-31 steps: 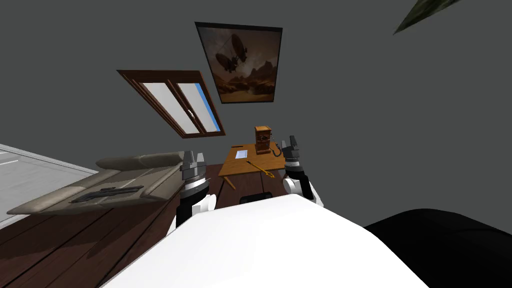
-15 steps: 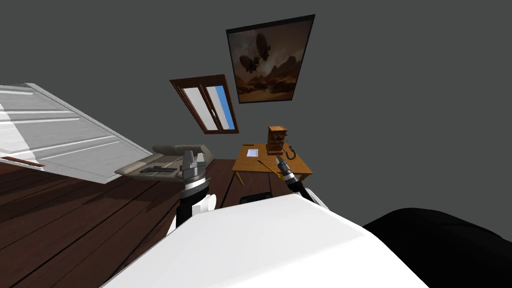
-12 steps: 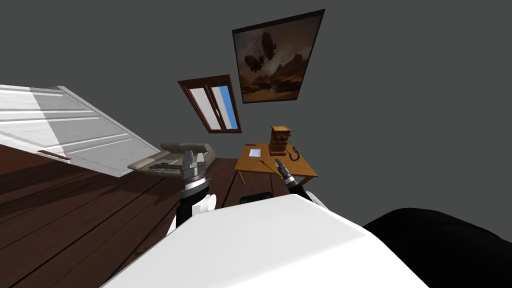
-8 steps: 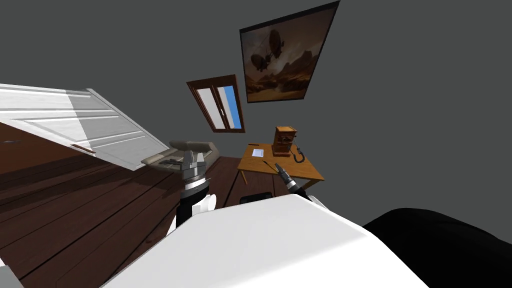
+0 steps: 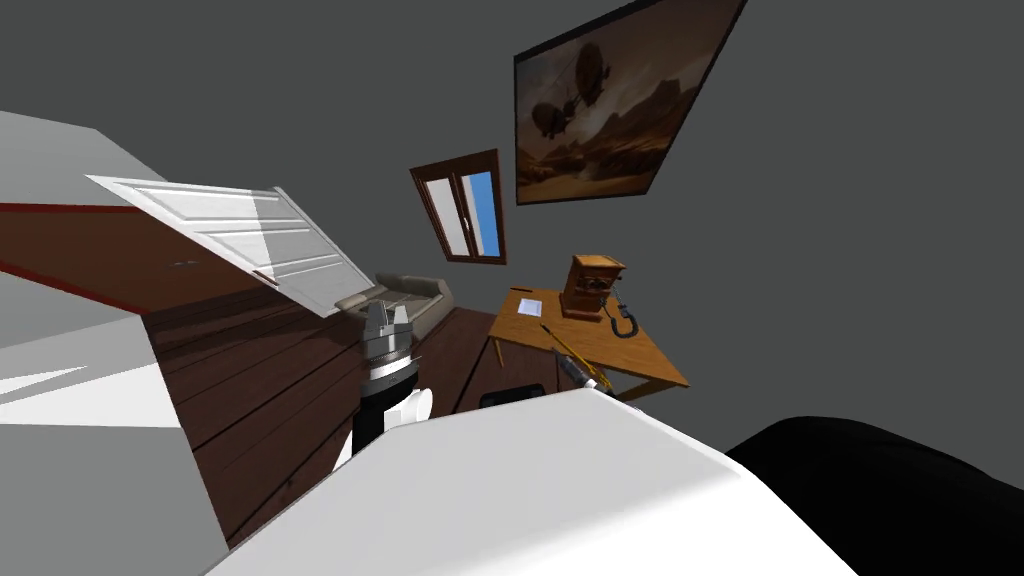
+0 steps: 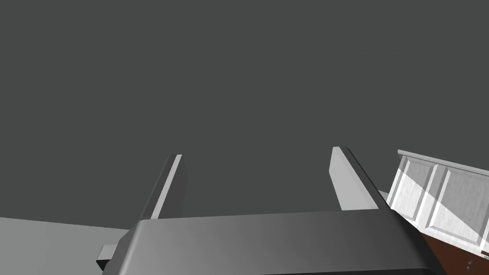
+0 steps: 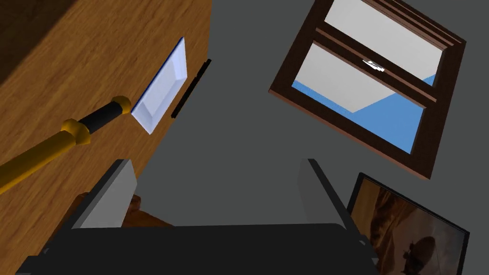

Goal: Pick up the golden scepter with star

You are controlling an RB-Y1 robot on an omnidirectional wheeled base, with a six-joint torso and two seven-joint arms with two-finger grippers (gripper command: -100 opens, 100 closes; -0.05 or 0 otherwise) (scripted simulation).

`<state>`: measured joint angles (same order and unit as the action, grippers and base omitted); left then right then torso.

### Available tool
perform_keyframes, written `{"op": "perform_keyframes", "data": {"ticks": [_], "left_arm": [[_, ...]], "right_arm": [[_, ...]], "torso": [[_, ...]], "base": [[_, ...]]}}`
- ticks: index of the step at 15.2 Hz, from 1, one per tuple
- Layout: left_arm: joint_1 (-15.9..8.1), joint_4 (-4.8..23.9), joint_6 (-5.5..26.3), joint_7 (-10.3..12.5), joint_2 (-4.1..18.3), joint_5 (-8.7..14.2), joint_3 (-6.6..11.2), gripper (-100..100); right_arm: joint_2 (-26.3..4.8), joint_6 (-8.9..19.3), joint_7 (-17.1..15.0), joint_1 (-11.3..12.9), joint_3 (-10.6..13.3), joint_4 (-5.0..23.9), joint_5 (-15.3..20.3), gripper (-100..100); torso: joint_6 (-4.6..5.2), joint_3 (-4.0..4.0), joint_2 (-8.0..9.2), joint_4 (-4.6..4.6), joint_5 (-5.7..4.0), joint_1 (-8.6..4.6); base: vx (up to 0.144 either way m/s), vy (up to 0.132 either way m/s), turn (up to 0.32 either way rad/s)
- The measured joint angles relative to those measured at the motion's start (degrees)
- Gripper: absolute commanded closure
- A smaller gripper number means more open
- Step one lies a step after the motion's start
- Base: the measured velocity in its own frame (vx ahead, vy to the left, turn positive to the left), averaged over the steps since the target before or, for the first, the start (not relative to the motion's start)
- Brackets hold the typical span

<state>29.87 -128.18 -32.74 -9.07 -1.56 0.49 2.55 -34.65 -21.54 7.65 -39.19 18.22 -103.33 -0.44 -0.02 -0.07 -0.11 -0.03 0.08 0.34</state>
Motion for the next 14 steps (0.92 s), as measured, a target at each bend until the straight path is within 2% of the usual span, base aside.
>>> {"op": "perform_keyframes", "data": {"ticks": [5, 6, 10, 12, 14], "left_arm": [[0.0, 0.0, 0.0, 0.0, 0.0, 0.0, -0.01, 0], [0.0, 0.0, 0.0, 0.0, 0.0, 0.0, 0.00, 0], [0.0, 0.0, 0.0, 0.0, 0.0, 0.0, 0.00, 0], [0.0, 0.0, 0.0, 0.0, 0.0, 0.0, 0.01, 0], [0.0, 0.0, 0.0, 0.0, 0.0, 0.0, 0.00, 0]], "right_arm": [[-5.5, 0.6, 1.4, -2.4, 4.2, 5.8, 0.3, -100], [-6.5, 1.1, 1.7, -2.4, 5.1, 6.8, 0.3, -100], [-11.2, 3.0, 2.0, -3.0, 7.6, 9.3, 0.1, -100], [-12.1, 3.9, 2.6, -3.5, 8.8, 11.0, 0.3, -100], [-14.5, 4.4, 2.9, -4.0, 10.1, 12.4, 0.0, -100]], "torso": [[-0.04, 0.02, 0.04, 0.01, 0.00, 0.03], [-0.01, 0.02, 0.04, 0.01, 0.00, 0.02], [-0.06, 0.04, 0.06, 0.02, -0.01, -0.04], [0.05, 0.06, 0.10, 0.02, -0.02, -0.09], [-0.01, 0.05, 0.09, 0.03, -0.01, -0.07]], "base": [[0.046, 0.078, 0.297], [0.035, 0.048, 0.034], [0.040, 0.060, 0.284], [0.037, 0.041, 0.114], [0.034, 0.043, 0.168]]}}
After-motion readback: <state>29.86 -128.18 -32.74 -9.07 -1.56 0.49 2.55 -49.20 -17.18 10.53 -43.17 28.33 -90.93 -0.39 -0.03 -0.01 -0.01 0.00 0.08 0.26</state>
